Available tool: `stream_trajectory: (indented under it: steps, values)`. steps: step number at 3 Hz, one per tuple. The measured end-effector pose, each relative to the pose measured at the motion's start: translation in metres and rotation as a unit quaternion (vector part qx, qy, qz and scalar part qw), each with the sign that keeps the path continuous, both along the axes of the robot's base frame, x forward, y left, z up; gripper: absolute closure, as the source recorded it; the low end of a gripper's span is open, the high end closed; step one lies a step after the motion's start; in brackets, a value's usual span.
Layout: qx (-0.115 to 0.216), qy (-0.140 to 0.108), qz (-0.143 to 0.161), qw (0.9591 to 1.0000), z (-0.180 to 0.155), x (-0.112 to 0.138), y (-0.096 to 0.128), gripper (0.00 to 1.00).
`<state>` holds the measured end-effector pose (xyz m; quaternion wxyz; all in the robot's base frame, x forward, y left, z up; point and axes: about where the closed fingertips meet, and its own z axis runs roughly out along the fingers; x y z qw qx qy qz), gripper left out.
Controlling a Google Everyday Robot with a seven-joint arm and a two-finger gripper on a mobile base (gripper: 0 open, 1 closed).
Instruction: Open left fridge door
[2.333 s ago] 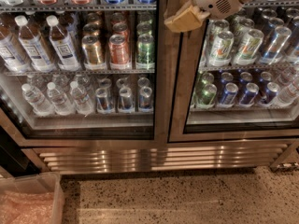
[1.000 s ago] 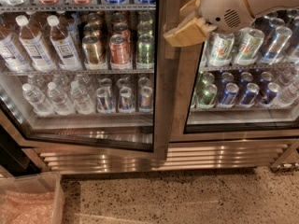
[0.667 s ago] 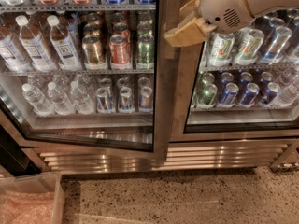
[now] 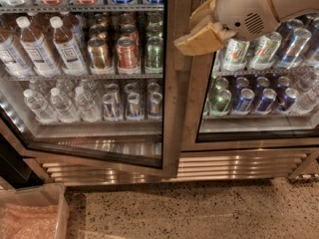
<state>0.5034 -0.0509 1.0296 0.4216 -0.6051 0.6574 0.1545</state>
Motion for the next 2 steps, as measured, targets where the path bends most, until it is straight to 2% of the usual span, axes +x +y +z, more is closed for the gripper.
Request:
stream_trajectory:
  steps: [2]
  values:
    - [-0.001, 0.002, 0.0, 1.0, -0.0012, -0.0084, -0.0027, 0.65]
